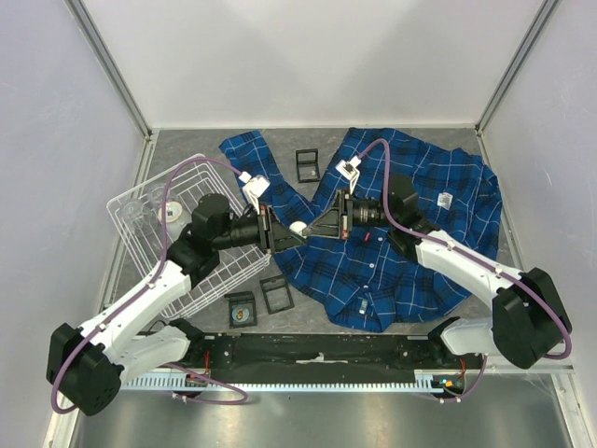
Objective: Remove the brooch from the garment
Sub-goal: Close the brooch.
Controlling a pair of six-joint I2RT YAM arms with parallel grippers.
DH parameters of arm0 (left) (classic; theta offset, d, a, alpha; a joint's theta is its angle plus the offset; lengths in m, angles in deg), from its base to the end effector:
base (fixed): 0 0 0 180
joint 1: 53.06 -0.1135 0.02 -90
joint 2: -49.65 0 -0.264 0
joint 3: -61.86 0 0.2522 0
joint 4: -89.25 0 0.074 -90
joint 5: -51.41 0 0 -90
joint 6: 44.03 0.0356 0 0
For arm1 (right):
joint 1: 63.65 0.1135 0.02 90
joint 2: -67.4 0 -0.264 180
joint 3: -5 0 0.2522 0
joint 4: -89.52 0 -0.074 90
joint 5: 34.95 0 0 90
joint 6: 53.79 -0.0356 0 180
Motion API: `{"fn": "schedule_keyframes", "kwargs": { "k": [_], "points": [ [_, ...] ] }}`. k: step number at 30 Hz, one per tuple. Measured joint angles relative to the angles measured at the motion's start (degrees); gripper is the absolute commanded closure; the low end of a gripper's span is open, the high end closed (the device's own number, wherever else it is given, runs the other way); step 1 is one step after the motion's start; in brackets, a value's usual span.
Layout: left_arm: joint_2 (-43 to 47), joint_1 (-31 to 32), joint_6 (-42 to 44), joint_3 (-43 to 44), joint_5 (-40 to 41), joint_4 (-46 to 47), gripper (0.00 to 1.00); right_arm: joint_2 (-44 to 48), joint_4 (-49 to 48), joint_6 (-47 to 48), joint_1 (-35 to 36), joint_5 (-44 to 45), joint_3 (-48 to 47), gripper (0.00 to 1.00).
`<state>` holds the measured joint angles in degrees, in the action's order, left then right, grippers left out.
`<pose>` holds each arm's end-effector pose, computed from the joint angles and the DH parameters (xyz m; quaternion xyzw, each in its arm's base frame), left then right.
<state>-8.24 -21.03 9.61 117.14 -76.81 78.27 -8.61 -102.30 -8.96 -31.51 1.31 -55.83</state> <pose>0.1839 -0.1410 0.3017 0.1743 0.7496 -0.5412 0.3388 0.2341 0.1810 0.2981 -0.2344 0.6800 0.6391 0.2725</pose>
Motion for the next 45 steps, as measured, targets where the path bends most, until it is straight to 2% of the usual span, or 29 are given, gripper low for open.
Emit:
{"fn": "schedule_keyframes", "kwargs": {
  "k": [9,15,21,27,36,45],
  "points": [
    [0.31,0.00,-0.33,-0.46,-0.09,0.61,0.75,0.09,2.21,2.99,0.35,0.13,0.00,1.00],
    [-1.05,-0.02,-0.28,-0.48,-4.79,0.20,0.72,0.42,5.70,7.30,0.39,-1.84,-0.24,1.00],
    [-2.08,-0.09,-0.26,-0.48,-8.66,-0.11,0.84,0.39,10.64,11.58,1.05,-3.48,-2.16,1.00],
    [-3.85,-0.13,-0.17,0.13,-11.06,-1.25,0.89,0.17,18.58,17.86,1.46,-3.41,-5.20,1.00],
    [-2.03,-0.02,-0.33,-0.20,-8.72,-3.54,0.86,0.20,21.31,20.92,2.43,-1.92,-5.90,1.00],
    [1.29,0.26,-4.63,-3.61,-5.68,0.96,0.89,1.49,18.82,19.10,3.30,0.02,-4.81,1.00]
  ]
}}
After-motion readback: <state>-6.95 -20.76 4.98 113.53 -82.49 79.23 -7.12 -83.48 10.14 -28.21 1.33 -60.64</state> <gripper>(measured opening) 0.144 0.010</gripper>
